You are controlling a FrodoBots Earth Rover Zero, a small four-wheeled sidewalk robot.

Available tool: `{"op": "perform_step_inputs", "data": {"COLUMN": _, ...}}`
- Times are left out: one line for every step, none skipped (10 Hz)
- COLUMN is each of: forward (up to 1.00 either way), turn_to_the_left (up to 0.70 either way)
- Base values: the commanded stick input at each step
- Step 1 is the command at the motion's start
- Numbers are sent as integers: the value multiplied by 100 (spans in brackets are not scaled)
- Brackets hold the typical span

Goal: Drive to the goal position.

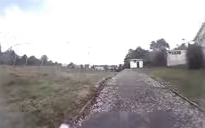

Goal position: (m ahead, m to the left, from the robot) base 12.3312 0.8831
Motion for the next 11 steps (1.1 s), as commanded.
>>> {"op": "perform_step_inputs", "data": {"forward": 100, "turn_to_the_left": -40}}
{"op": "perform_step_inputs", "data": {"forward": 100, "turn_to_the_left": -40}}
{"op": "perform_step_inputs", "data": {"forward": 100, "turn_to_the_left": -40}}
{"op": "perform_step_inputs", "data": {"forward": 100, "turn_to_the_left": -40}}
{"op": "perform_step_inputs", "data": {"forward": 100, "turn_to_the_left": -40}}
{"op": "perform_step_inputs", "data": {"forward": 100, "turn_to_the_left": -40}}
{"op": "perform_step_inputs", "data": {"forward": 100, "turn_to_the_left": -40}}
{"op": "perform_step_inputs", "data": {"forward": 100, "turn_to_the_left": -40}}
{"op": "perform_step_inputs", "data": {"forward": 100, "turn_to_the_left": 0}}
{"op": "perform_step_inputs", "data": {"forward": 100, "turn_to_the_left": 0}}
{"op": "perform_step_inputs", "data": {"forward": 100, "turn_to_the_left": 0}}
